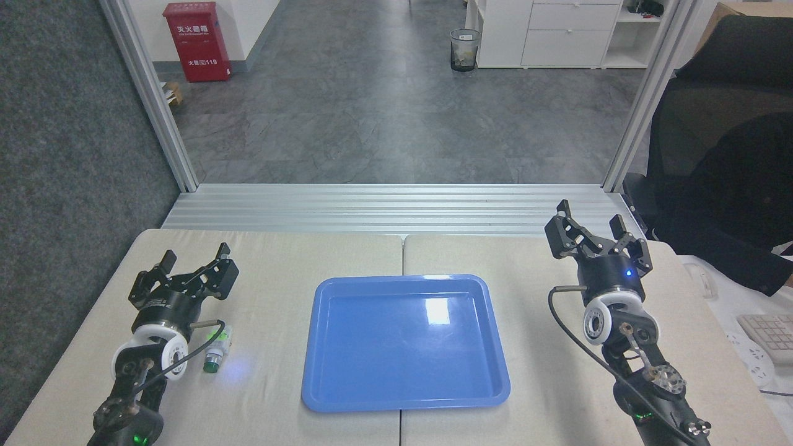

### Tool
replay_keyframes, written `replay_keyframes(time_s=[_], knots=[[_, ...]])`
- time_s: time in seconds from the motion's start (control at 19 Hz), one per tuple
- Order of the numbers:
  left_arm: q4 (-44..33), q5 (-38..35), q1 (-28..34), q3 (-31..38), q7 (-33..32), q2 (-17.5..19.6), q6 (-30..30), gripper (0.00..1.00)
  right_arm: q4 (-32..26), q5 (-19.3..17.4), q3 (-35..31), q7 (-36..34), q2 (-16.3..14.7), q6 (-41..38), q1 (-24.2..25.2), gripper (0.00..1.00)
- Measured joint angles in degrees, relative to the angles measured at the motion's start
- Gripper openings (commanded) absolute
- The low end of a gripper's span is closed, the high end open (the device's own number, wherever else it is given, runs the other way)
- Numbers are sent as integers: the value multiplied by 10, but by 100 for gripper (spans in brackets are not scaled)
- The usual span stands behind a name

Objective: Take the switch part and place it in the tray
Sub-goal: 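Open the left gripper and position it above the green-and-white switch part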

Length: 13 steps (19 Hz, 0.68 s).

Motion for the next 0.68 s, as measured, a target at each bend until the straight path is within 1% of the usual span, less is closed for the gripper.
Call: replay_keyframes(time_s=[0.68], knots=[[-29, 19, 3, 24, 2, 0, -2, 100, 0, 0, 0, 0, 0, 0, 0, 100]])
